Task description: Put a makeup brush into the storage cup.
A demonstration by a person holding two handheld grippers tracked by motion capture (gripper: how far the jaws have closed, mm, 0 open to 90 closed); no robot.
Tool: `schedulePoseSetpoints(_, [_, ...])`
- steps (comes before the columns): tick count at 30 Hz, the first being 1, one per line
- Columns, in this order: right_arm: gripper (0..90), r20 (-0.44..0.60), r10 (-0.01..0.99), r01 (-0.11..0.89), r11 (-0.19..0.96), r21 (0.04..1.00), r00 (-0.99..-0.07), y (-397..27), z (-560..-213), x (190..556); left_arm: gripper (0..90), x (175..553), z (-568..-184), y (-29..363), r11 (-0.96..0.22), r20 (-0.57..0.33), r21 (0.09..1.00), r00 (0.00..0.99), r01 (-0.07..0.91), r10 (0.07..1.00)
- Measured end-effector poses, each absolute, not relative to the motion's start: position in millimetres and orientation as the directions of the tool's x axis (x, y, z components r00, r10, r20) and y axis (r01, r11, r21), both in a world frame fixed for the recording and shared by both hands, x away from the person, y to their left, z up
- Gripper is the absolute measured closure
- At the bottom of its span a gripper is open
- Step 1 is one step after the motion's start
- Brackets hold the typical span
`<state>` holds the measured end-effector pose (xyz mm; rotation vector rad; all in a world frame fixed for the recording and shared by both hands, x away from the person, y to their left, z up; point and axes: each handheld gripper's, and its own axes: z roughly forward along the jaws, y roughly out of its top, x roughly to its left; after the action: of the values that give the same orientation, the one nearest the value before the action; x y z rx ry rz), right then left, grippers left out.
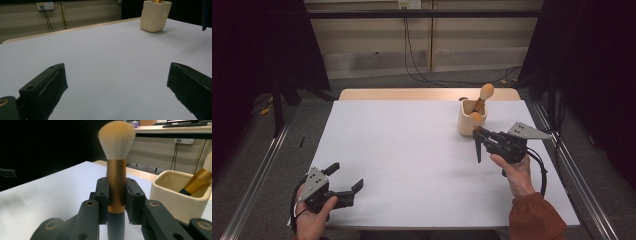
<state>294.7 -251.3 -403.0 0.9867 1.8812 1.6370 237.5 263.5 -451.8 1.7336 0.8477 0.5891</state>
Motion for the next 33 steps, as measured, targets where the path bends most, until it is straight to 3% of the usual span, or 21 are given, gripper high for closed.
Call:
schedulePoseSetpoints(11, [74.3,0.145,0.789,0.205,-0.025,0.978,-0.597,-255.8,-385.5,306.6,2.5,237.0,-451.7,262.4,-0.183,-0.017,0.951,0.631,0.250,0.775])
schedulePoseSetpoints(33, [74.3,0.112,0.831,0.175,-0.017,0.984,-0.545,-262.8,-341.5,337.8,2.5,237.7,-452.1,262.8,-0.170,-0.026,0.953,0.625,0.252,0.781])
